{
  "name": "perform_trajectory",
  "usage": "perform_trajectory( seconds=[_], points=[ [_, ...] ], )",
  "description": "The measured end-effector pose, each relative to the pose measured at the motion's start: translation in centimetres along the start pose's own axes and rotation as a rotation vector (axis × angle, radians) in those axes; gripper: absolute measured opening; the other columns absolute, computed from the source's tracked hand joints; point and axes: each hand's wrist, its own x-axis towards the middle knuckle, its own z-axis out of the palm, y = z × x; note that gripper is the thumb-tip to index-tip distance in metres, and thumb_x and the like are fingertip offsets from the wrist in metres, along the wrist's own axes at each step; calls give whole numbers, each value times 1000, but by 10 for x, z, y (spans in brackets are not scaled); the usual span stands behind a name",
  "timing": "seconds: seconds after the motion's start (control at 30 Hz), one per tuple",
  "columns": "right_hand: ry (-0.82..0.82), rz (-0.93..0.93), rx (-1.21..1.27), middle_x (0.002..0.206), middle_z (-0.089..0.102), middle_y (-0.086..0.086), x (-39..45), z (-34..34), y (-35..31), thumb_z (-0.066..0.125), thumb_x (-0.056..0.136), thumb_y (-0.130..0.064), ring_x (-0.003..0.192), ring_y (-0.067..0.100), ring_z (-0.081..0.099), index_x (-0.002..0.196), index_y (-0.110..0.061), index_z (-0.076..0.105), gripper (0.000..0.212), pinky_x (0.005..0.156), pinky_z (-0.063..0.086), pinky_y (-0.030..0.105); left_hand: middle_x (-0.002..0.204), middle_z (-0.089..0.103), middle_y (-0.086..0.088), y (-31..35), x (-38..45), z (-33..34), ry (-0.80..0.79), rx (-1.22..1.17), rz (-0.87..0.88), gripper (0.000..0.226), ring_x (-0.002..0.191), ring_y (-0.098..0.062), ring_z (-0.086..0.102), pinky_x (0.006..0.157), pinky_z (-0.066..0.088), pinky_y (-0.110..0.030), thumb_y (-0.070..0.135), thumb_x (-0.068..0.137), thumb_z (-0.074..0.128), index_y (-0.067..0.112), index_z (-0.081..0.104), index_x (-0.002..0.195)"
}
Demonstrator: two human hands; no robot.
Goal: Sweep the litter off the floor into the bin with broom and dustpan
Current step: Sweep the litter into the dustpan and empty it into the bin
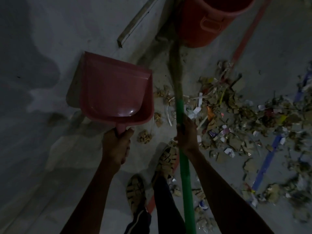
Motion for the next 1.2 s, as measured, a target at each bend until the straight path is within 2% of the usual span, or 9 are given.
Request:
perform_trajectory(
  seconds=[0.13, 0.27, 0.4, 0.5, 0.6, 0.7, 0.97, 1.07, 1.2],
  points=[
    [-125, 19, 47, 113, 51, 7, 55, 11, -23, 42, 101, -10, 66, 25, 65, 143, -15, 42, 42, 42, 49, 23, 50, 46, -7, 4, 10, 10, 14, -3, 17, 32, 33, -15, 37, 39, 24, -18, 28, 92, 74, 7, 58, 74],
    [-233, 119, 58, 94, 63, 15, 128, 21, -40, 41, 100, -7, 64, 26, 65, 141, -11, 43, 41, 45, 51, 32, 49, 46, -8, 8, 20, 21, 9, 14, 9, 37, 32, -14, 36, 37, 24, -17, 28, 92, 74, 8, 54, 69],
    [-347, 337, 102, 111, 62, 18, 186, 16, -51, 48, 98, -2, 60, 21, 65, 145, -9, 42, 48, 38, 48, 22, 49, 47, -7, 13, 31, 32, 26, 35, -1, 39, 35, -15, 37, 38, 25, -20, 30, 92, 74, 9, 53, 67],
    [-297, 392, 85, 99, 61, 13, 200, 5, -44, 51, 98, -4, 59, 18, 62, 138, -4, 49, 40, 41, 50, 21, 50, 48, -9, 16, 37, 40, 34, 43, 21, 38, 38, -17, 39, 44, 28, -25, 28, 92, 74, 7, 53, 68],
    [-264, 440, 103, 93, 62, 9, 190, -9, -16, 50, 101, -8, 65, 19, 65, 134, -5, 51, 33, 57, 60, 28, 49, 47, -8, 19, 36, 48, 8, 30, 45, 35, 37, -17, 39, 46, 29, -27, 26, 92, 74, 1, 57, 74],
    [-172, 547, 175, 96, 63, 11, 164, -26, 21, 53, 98, -9, 65, 19, 65, 125, -8, 53, 26, 47, 53, 23, 49, 47, -7, 20, 34, 57, -1, 48, 29, 35, 36, -16, 38, 41, 26, -20, 27, 91, 75, 6, 56, 72],
    [119, 764, 160, 86, 67, 12, 95, -95, 130, 52, 99, -13, 67, 25, 67, 105, -7, 57, 9, 56, 59, 37, 48, 48, -3, 12, 22, 91, -45, 96, 36, 29, 34, -15, 37, 43, 26, -18, 27, 92, 73, 10, 58, 74],
    [252, 715, -32, 110, 64, 14, 80, -115, 148, 51, 95, -5, 92, 30, 66, 119, -6, 56, 25, 79, 59, 42, 52, 47, -4, 9, 16, 96, -94, 129, 48, 34, 36, -15, 38, 40, 25, -15, 29, 93, 72, 14, 54, 68],
    [330, 515, -91, 130, 47, 16, 57, -120, 145, 46, 95, -1, 106, 31, 56, 127, -3, 50, 33, 86, 56, 44, 53, 44, -5, 8, 9, 103, -105, 145, 50, 38, 34, -13, 36, 39, 23, -13, 30, 94, 71, 16, 50, 65]
  ],
)
